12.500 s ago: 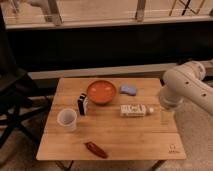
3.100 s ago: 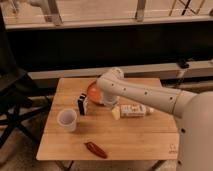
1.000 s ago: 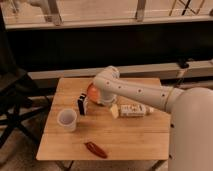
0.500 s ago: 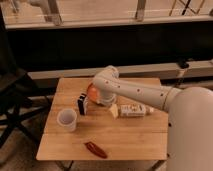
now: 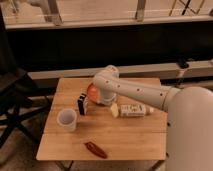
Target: Knock the eraser over
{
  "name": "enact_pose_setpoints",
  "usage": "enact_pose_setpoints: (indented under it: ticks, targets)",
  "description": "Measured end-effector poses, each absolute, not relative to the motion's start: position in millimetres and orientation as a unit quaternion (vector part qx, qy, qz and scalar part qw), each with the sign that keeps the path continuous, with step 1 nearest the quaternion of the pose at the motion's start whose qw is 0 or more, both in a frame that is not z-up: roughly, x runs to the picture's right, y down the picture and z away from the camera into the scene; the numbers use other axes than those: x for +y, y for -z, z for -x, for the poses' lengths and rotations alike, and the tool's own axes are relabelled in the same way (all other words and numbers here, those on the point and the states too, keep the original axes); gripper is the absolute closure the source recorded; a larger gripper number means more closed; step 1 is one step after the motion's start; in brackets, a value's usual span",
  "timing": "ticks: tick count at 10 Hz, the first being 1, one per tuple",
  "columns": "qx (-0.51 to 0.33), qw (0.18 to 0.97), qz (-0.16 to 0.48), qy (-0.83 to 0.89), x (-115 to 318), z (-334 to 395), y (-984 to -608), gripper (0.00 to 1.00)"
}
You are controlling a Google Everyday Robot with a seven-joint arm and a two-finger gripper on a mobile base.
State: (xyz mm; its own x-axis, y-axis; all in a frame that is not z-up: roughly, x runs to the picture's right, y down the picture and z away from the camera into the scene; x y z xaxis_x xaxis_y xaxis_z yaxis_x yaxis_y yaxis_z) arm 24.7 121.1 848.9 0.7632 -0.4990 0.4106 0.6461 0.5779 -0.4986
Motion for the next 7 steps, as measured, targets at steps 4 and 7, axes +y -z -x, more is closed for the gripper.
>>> enact_pose_setpoints:
  ticks: [4,7]
  targets:
    - [-0.116,0.879,0.325,0.33,120.0,-25.3,-851.3,0.2]
    - [-0.118,0.877,0.326,0.334,118.3,-26.1,-853.1,0.2]
